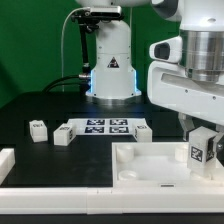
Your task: Assemble one leg
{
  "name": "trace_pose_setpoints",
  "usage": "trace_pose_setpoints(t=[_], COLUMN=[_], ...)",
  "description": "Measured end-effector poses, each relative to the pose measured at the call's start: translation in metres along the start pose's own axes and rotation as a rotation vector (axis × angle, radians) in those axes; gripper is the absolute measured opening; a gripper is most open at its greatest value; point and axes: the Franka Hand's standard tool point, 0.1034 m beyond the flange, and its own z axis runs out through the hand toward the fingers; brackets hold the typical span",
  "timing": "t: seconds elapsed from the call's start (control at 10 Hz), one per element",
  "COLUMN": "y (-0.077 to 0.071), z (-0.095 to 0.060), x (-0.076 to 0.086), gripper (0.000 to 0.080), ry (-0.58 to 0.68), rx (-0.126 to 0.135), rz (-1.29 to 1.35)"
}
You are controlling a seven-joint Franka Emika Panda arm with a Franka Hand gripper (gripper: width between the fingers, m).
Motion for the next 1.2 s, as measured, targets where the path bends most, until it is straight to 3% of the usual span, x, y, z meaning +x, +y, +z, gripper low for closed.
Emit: trace_pose_setpoints(t=[0.1, 0.3, 0.4, 0.5, 1.2], y=[0.0001, -0.0002, -0.0005, -0.0007, 0.0023], z=[0.0, 0.001, 0.0012, 0.0024, 0.0028], x=[0.0005, -0.0008, -0.0016, -0.0033, -0.0053], gripper=[0.0291, 0.0524, 0.0524, 0.0623, 0.0649], ry=[-0.002, -0.003, -0.005, -0.004, -0.026], rx=[0.001, 0.001, 0.002, 0.006, -0.01], rz=[0.049, -0.046, -0.052, -0.165, -1.059])
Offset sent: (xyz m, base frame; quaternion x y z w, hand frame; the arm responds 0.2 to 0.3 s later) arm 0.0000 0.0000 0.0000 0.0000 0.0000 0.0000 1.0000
